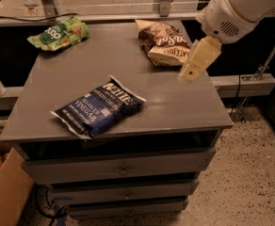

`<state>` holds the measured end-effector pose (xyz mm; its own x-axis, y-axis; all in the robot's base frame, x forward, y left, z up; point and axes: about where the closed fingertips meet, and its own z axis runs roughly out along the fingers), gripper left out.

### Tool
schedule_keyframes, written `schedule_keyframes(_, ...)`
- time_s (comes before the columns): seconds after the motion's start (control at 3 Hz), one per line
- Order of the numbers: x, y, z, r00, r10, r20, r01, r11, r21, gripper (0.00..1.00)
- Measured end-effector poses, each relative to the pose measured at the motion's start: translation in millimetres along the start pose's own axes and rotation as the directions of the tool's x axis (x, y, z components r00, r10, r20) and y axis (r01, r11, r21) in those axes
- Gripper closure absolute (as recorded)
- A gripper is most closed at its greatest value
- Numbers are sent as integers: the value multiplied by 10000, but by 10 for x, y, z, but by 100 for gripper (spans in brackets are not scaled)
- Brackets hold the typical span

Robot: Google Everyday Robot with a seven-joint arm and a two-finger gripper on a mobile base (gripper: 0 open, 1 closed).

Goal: Move green rice chip bag near blue chip bag

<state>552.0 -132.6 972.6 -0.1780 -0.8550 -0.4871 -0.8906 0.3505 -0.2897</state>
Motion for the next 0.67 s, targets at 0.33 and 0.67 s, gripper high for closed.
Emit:
schedule_keyframes(0.33,-507,-73,311,9918,-64,1273,79,9999,-112,0)
schedule_keyframes(0.67,-508,-73,312,9918,-65,1274,80,9999,-112,0)
